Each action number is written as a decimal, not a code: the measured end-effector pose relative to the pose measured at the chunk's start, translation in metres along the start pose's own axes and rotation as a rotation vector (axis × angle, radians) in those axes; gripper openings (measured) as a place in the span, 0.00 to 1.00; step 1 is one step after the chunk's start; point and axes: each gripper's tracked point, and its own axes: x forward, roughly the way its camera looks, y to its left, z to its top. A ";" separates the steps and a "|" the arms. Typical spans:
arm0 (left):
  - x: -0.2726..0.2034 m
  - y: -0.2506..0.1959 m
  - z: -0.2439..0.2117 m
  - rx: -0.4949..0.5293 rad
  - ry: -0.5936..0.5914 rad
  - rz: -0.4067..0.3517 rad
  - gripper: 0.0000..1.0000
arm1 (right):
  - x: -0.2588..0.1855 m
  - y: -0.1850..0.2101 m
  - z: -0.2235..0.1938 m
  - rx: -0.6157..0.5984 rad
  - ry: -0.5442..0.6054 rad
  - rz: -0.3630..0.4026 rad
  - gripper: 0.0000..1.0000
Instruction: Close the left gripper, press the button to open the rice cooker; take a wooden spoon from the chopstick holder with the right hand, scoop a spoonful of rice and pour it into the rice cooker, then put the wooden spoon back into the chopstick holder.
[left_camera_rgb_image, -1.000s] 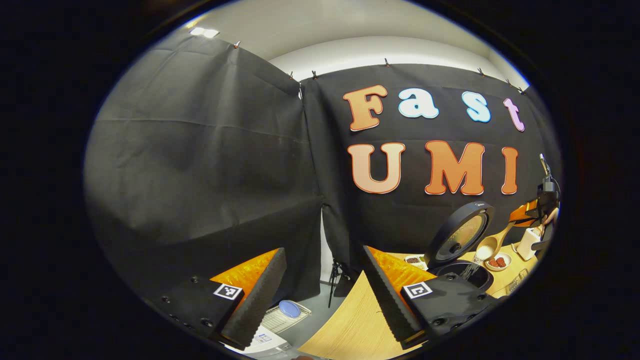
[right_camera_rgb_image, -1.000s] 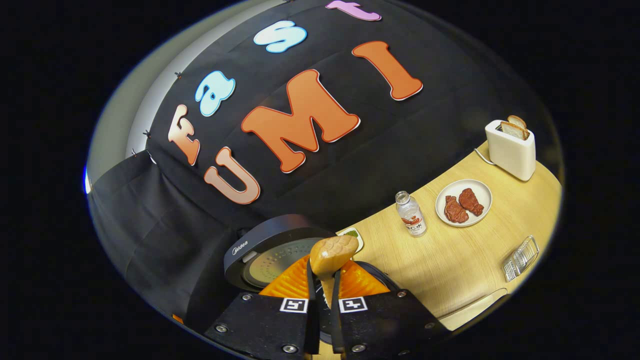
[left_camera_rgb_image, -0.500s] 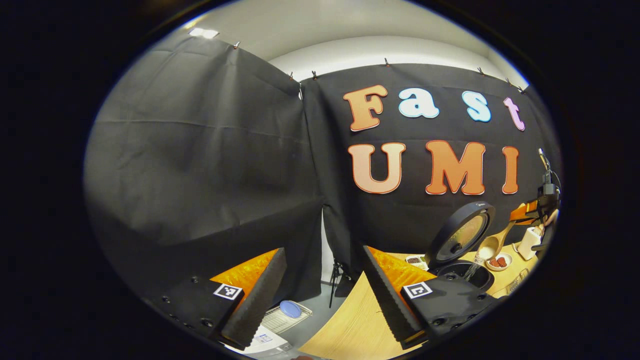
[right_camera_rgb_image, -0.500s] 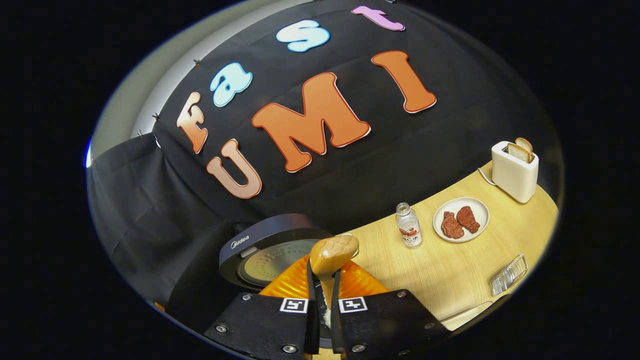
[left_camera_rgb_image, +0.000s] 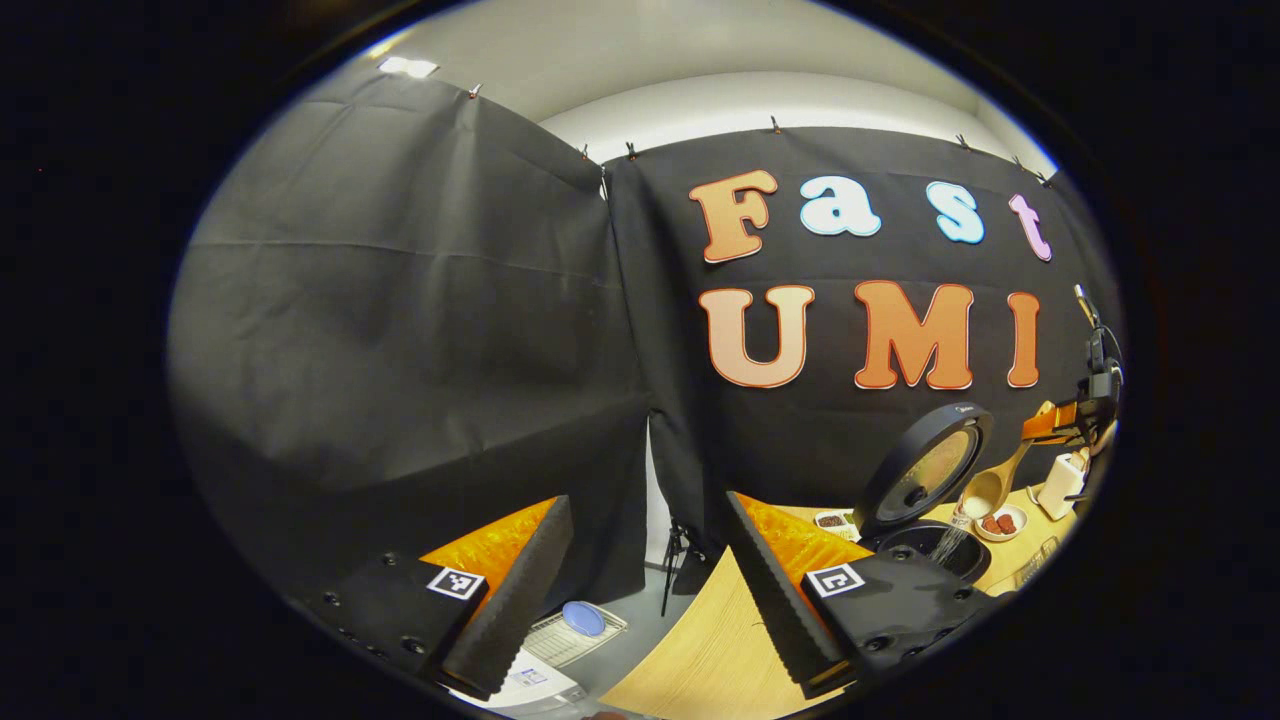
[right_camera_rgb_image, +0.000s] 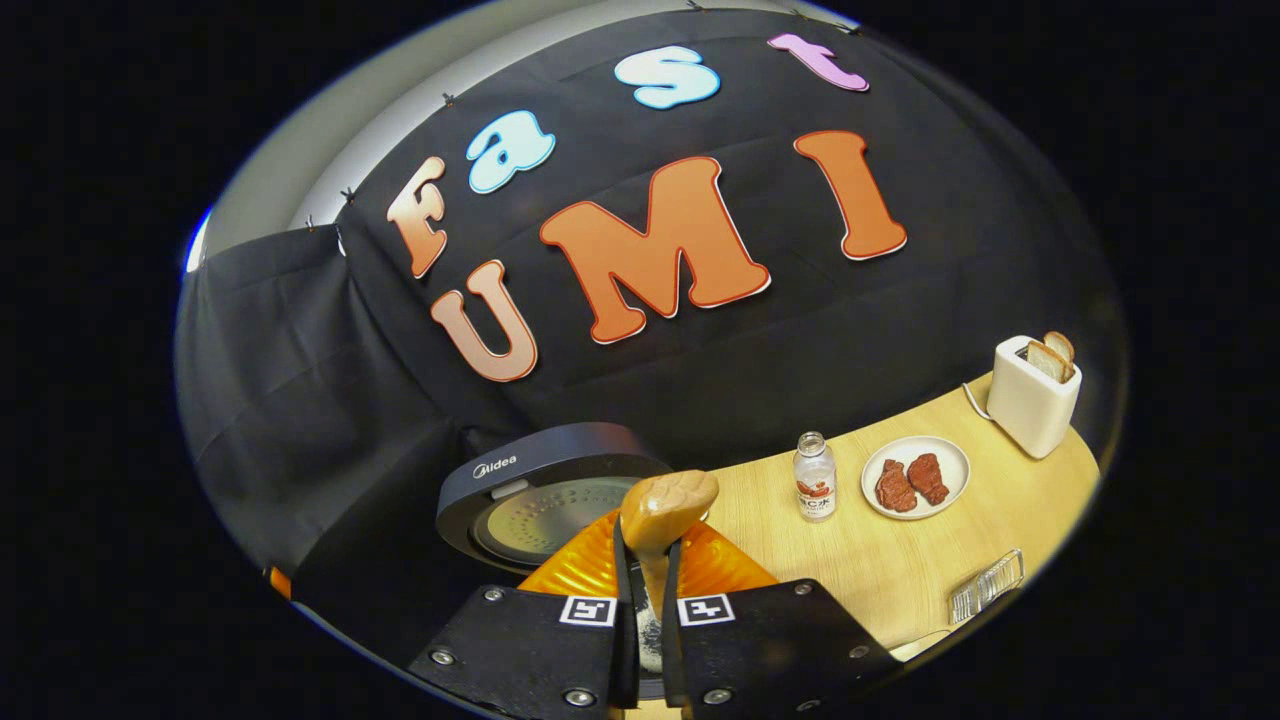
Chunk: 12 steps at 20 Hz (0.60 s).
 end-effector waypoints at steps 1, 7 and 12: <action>-0.001 0.000 0.000 0.001 0.000 0.000 1.00 | 0.000 0.000 0.000 -0.019 -0.002 0.002 0.08; -0.001 0.000 -0.001 0.006 0.004 0.004 1.00 | -0.004 0.008 -0.003 -0.176 -0.024 0.001 0.08; -0.003 0.000 -0.002 0.010 0.007 0.010 1.00 | -0.005 0.017 -0.008 -0.272 -0.032 0.019 0.08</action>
